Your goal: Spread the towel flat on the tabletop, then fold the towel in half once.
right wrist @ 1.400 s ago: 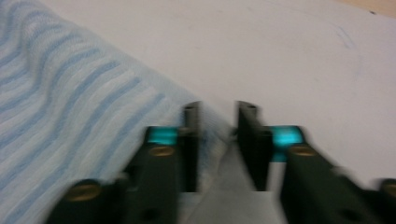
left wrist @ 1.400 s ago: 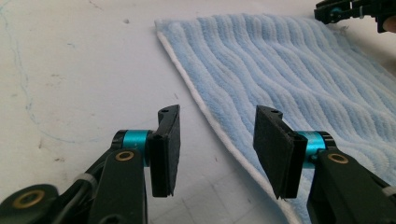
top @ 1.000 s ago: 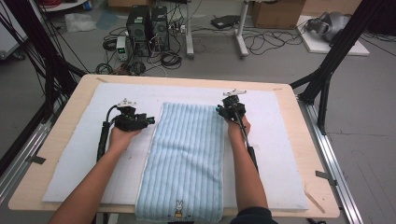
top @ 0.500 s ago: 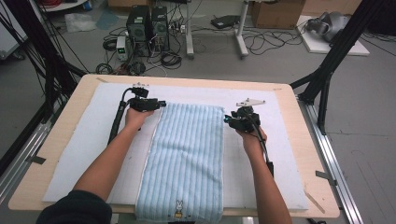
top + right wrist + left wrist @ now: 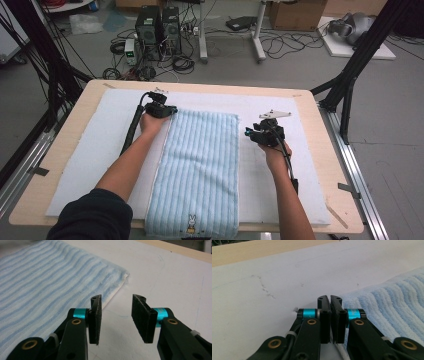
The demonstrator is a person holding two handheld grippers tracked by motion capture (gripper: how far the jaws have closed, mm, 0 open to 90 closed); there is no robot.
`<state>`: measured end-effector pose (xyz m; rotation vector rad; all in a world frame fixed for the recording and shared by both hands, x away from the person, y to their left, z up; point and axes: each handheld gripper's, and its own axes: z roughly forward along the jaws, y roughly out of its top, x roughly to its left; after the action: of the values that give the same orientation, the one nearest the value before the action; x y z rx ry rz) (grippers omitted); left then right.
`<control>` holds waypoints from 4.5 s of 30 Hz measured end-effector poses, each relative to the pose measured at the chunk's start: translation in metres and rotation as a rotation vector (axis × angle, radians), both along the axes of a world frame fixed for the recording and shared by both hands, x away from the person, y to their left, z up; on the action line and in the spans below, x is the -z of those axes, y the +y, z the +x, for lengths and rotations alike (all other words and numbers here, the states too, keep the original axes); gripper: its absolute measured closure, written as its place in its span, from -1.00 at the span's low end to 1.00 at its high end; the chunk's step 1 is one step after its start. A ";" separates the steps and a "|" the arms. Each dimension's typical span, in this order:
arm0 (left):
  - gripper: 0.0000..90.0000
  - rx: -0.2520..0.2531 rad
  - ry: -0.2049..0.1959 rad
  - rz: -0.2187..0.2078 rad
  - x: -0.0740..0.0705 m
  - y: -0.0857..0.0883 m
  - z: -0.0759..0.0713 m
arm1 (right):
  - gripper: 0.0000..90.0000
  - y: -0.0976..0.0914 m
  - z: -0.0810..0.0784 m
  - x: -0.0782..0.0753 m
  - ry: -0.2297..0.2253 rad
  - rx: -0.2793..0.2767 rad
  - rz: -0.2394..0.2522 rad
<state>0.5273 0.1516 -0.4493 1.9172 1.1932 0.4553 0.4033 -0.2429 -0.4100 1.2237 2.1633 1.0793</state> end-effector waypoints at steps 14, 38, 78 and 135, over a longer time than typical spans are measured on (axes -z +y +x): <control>0.06 -0.100 0.033 -0.102 -0.004 0.030 -0.011 | 0.26 0.017 0.012 0.014 0.021 0.047 0.026; 0.69 -0.073 -0.002 0.012 0.001 0.008 -0.034 | 0.82 0.064 0.065 0.035 0.039 0.162 -0.119; 0.98 -0.036 -0.064 0.122 0.001 0.007 -0.102 | 0.53 0.049 0.022 0.035 0.054 0.017 -0.054; -0.57 0.111 -0.194 -0.309 -0.013 0.073 -0.174 | -0.74 -0.012 -0.078 0.006 -0.133 -0.036 0.078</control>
<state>0.3534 0.2248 -0.4365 1.6245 0.9642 0.3649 0.3254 -0.2548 -0.4155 1.1162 2.0676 1.2348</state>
